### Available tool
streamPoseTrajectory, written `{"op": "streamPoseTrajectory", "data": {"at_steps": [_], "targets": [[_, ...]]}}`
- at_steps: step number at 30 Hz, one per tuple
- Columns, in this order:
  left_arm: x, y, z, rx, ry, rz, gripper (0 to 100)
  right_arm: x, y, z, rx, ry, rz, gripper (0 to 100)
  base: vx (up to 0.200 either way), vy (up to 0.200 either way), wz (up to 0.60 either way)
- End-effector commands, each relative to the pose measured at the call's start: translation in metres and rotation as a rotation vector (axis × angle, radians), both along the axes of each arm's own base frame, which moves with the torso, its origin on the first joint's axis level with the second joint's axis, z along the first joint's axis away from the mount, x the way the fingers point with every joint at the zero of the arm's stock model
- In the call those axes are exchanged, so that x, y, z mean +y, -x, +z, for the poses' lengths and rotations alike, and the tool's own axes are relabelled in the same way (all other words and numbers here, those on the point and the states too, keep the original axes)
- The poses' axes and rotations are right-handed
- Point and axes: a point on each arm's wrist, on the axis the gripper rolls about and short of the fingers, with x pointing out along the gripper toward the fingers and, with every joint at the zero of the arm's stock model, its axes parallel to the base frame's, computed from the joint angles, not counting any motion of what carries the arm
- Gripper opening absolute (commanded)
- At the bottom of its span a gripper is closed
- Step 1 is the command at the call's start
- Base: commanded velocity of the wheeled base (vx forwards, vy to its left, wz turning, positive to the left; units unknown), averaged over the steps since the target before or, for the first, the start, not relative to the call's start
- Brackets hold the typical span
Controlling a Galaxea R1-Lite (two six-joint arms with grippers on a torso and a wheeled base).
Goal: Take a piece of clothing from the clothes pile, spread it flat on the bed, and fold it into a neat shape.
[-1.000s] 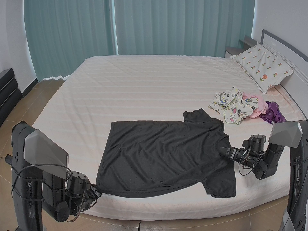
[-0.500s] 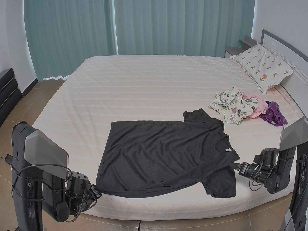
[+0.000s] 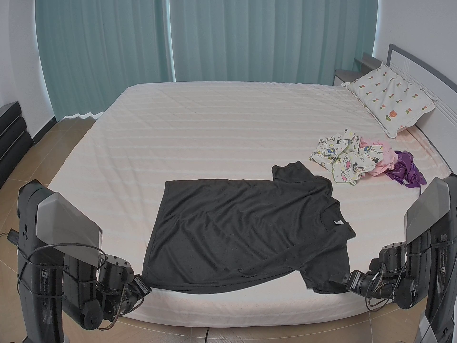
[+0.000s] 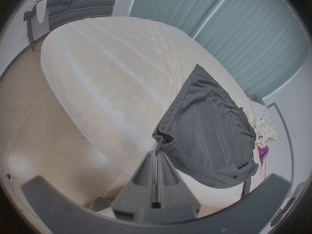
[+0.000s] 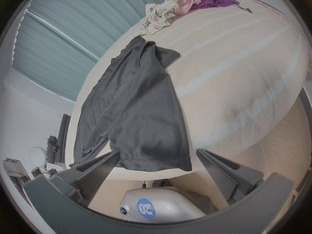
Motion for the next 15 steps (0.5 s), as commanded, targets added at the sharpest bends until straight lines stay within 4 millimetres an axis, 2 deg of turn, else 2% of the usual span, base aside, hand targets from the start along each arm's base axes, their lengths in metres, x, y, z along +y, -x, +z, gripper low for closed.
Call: {"op": "streamPoseTrajectory", "data": {"at_steps": [1,8,9,15], "targets": [[0.0001,0.0002,-0.0002,0.001,0.0,0.0,0,0.0056,0.0019,-0.0065,0.019,0.014,0.018,100,0.0,0.0,0.0],[0.0001,0.0002,-0.0002,0.001,0.0,0.0,0,0.0086,-0.003,-0.0099,0.007,0.034,0.003,100,0.0,0.0,0.0],[0.0001,0.0002,-0.0002,0.001,0.0,0.0,0,0.0086,-0.0034,-0.01,0.006,0.033,-0.001,0,0.0,0.0,0.0],[0.0001,0.0002,-0.0002,0.001,0.0,0.0,0,0.0098,-0.0074,-0.0105,-0.008,0.031,-0.004,0,0.0,0.0,0.0]]}}
